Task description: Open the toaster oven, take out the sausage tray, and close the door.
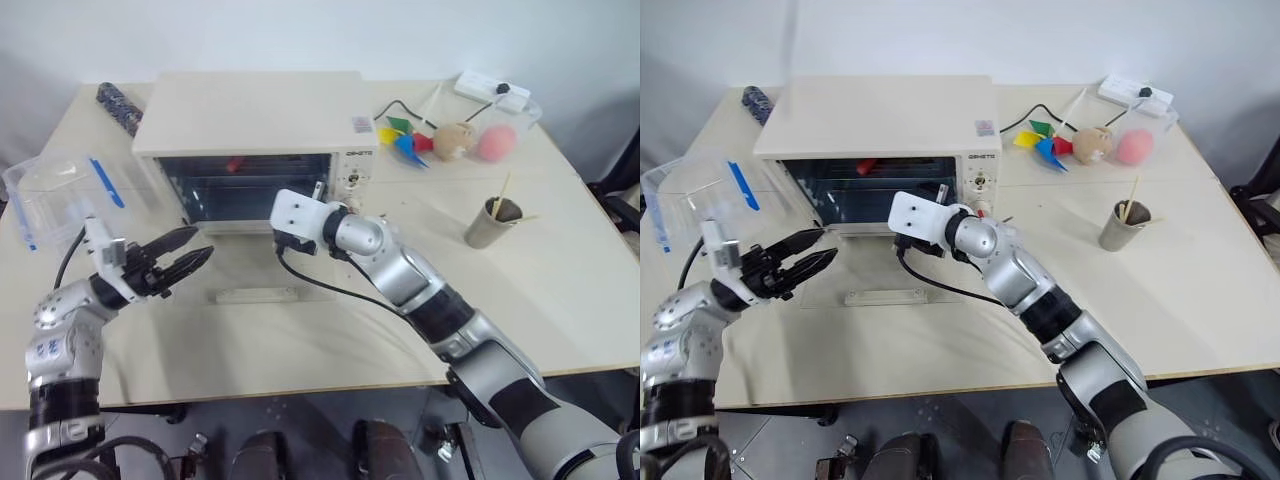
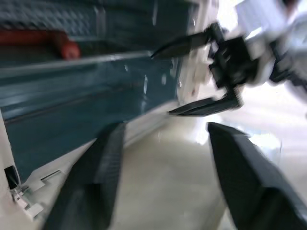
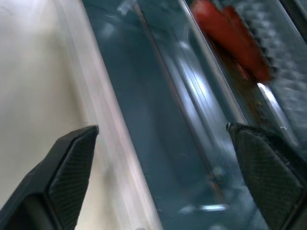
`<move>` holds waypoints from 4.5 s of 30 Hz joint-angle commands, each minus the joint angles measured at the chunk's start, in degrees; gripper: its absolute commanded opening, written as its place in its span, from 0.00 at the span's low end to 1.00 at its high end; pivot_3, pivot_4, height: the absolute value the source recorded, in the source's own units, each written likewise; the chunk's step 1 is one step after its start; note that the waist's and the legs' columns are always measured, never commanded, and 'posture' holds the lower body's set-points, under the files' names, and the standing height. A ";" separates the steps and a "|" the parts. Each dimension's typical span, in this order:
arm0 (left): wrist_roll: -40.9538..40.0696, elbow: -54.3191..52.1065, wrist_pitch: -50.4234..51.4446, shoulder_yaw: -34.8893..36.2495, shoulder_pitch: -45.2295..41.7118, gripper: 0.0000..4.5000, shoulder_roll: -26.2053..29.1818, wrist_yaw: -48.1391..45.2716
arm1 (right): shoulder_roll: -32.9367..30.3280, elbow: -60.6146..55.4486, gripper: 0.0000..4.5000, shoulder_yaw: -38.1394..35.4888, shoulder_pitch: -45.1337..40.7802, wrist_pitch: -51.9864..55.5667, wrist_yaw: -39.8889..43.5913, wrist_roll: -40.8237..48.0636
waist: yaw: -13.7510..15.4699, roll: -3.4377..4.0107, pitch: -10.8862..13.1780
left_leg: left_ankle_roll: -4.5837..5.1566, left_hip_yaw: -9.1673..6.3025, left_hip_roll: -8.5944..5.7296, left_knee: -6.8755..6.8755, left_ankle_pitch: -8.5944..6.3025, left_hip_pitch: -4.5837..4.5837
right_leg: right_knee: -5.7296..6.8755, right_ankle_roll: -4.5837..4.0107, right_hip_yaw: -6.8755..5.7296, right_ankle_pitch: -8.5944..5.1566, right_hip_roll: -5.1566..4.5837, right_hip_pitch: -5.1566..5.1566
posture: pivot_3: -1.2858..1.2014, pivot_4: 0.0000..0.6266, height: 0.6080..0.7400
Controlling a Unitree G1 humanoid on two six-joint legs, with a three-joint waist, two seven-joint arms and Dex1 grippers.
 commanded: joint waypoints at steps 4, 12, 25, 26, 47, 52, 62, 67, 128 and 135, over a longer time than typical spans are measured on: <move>-7.38 -10.47 2.84 4.35 4.84 1.00 -2.93 7.19 | 3.01 7.78 1.00 0.19 -4.65 -5.82 -5.99 -5.96 | 0.06 0.00 0.00 | 0.00 -0.01 0.00 0.04 0.00 0.00 | -0.02 0.00 0.02 0.00 0.00 0.04 | 0.52 0.24 1.00; -10.78 -12.74 4.94 5.78 6.93 1.00 -2.53 8.82 | 5.47 15.98 1.00 -0.15 -8.69 -10.83 -9.36 -9.35 | -0.05 0.00 0.00 | -0.02 0.00 -0.01 -0.01 0.01 0.01 | -0.04 0.00 0.05 0.00 0.01 0.04 | 0.52 0.24 1.00; -11.53 -9.07 4.90 5.78 2.71 1.00 -1.03 8.80 | 6.04 18.27 0.27 -0.47 -9.59 -13.69 -11.18 -12.51 | -0.05 0.01 0.00 | -0.03 0.01 0.00 -0.02 0.02 0.01 | -0.05 0.00 0.06 0.00 0.03 0.04 | 0.52 0.24 1.00; -11.43 -8.64 4.89 5.73 2.47 1.00 -0.80 8.56 | 5.93 17.99 0.20 -0.40 -9.49 -14.09 -11.43 -12.88 | -0.05 0.01 0.00 | -0.03 0.00 0.00 -0.02 0.02 0.01 | -0.04 0.00 0.06 0.00 0.03 0.04 | 0.52 0.24 1.00; -6.72 4.95 6.54 0.74 -12.77 1.00 4.49 6.59 | 5.03 5.69 0.01 0.20 -2.96 -14.49 -9.04 -16.62 | -0.50 0.01 0.00 | -0.04 0.04 0.00 -0.12 0.02 0.03 | -0.06 0.00 0.06 0.00 0.06 -0.02 | 0.52 0.24 1.00; -5.46 8.49 6.19 0.08 -15.39 1.00 5.12 4.76 | 3.81 0.46 0.01 0.48 -0.04 -13.85 -8.16 -18.49 | -0.42 0.01 0.00 | -0.04 0.03 -0.01 -0.14 0.02 0.02 | -0.06 0.00 0.06 0.00 0.06 -0.03 | 0.52 0.24 1.00; -3.25 14.16 4.59 -0.55 -19.53 1.00 5.30 2.05 | 2.21 -7.76 0.01 0.37 5.21 -12.70 -5.50 -21.40 | -0.09 0.00 0.00 | -0.04 0.03 -0.02 -0.10 0.02 0.01 | -0.05 0.00 0.05 0.00 0.06 -0.02 | 0.52 0.24 1.00; -2.31 16.18 3.74 -0.91 -20.86 1.00 5.05 1.26 | 1.04 -6.50 0.05 1.81 4.18 -13.96 -4.30 -23.65 | -0.07 0.00 0.00 | -0.04 0.03 -0.02 -0.04 0.03 0.02 | -0.03 0.00 0.06 0.00 0.06 0.00 | 0.52 0.24 1.00; 2.46 27.98 3.61 -3.48 -30.75 1.00 6.90 -4.91 | -6.27 -28.97 0.01 0.65 19.03 -11.75 0.54 -28.57 | 1.92 -0.06 -0.03 | -0.05 -0.01 -0.06 0.04 0.06 -0.04 | -0.02 0.00 0.03 0.00 0.05 0.03 | 0.52 0.24 1.00; 0.76 23.27 7.13 -0.90 -27.01 1.00 8.50 -3.77 | -8.82 -32.80 0.01 -1.07 21.92 -13.72 2.73 -27.10 | 1.73 -0.06 -0.03 | -0.05 -0.01 -0.04 0.04 0.05 -0.04 | -0.04 0.00 0.00 0.00 0.05 0.03 | 0.52 0.24 1.00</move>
